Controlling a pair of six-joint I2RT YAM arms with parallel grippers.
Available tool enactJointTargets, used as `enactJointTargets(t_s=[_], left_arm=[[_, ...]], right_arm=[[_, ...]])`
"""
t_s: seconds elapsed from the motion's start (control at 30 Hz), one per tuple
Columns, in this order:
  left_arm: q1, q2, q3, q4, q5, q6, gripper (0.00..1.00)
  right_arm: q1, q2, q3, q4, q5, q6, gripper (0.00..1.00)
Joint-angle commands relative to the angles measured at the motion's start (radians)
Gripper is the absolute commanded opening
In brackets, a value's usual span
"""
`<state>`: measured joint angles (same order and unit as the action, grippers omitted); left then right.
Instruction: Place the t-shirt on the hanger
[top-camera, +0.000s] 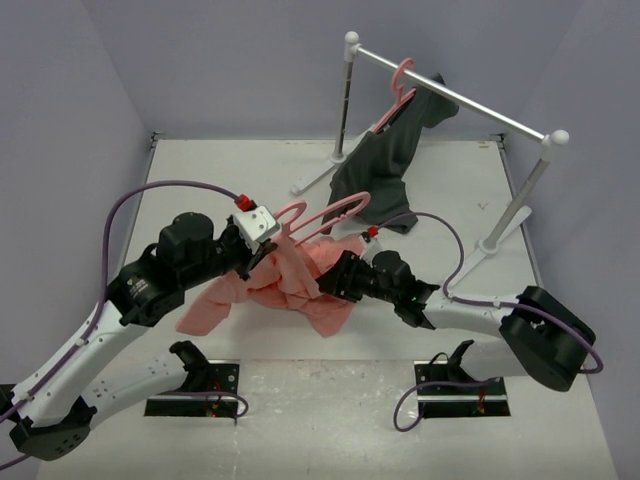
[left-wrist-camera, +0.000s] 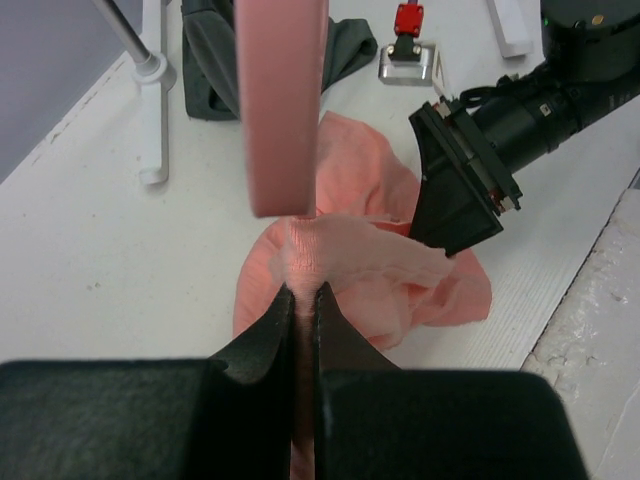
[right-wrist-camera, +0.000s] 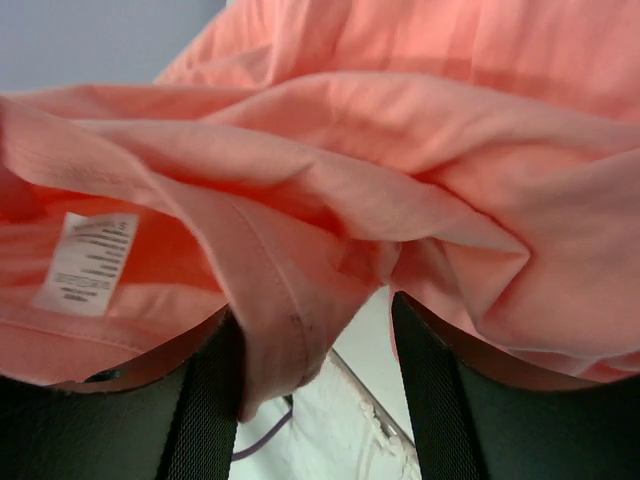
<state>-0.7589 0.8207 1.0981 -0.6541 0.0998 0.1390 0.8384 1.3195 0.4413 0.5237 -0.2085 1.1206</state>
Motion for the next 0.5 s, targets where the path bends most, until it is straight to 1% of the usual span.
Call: enactJointTargets(t_s=[0.0,0.1,0.13,0.17,0.2,0.23,0.37,0.4,0.43,0.47], left_arm=[[0.004,-0.012,0.027,0.094,0.027,-0.011,0.0],[0.004,-0.006,0.054,0.084,0.049,-0.015,0.0],[0.004,-0.005,0.061,0.077,0.052,-0.015,0.0],[0.004,-0.005,0.078,0.058,0.056,-0.013,0.0],[0.004,-0.007,0.088,0.046,0.055,-0.013,0.0],[0.004,-0.011,0.096,0.035,0.054,-0.012,0.0],[0.004,-0.049,0.121,-0.01,0.062,-0.009,0.0],[0.004,-0.065,0.127,-0.019,0.074,-0.008,0.0],[0.004,-0.078,0.13,-0.029,0.085,-0.006,0.0],[0.004,-0.089,0.133,-0.041,0.094,-0.001,0.0]], right_arm=[[0.041,0.163,0.017,0.161,-0.047,0.031,0.41],[0.041,0.219,0.022,0.183,-0.013,0.039,0.26],[0.036,0.213,0.019,0.172,0.018,0.036,0.14],[0.029,0.203,0.01,0.166,0.033,0.031,0.06],[0.009,0.183,0.002,0.137,0.051,0.021,0.03],[-0.013,0.162,-0.005,0.105,0.069,0.009,0.0],[-0.142,-0.05,-0.034,-0.032,0.083,-0.053,0.0],[-0.188,-0.104,-0.029,-0.084,0.079,-0.074,0.0],[-0.253,-0.168,-0.015,-0.174,0.077,-0.105,0.0],[-0.287,-0.209,0.009,-0.23,0.072,-0.164,0.0]])
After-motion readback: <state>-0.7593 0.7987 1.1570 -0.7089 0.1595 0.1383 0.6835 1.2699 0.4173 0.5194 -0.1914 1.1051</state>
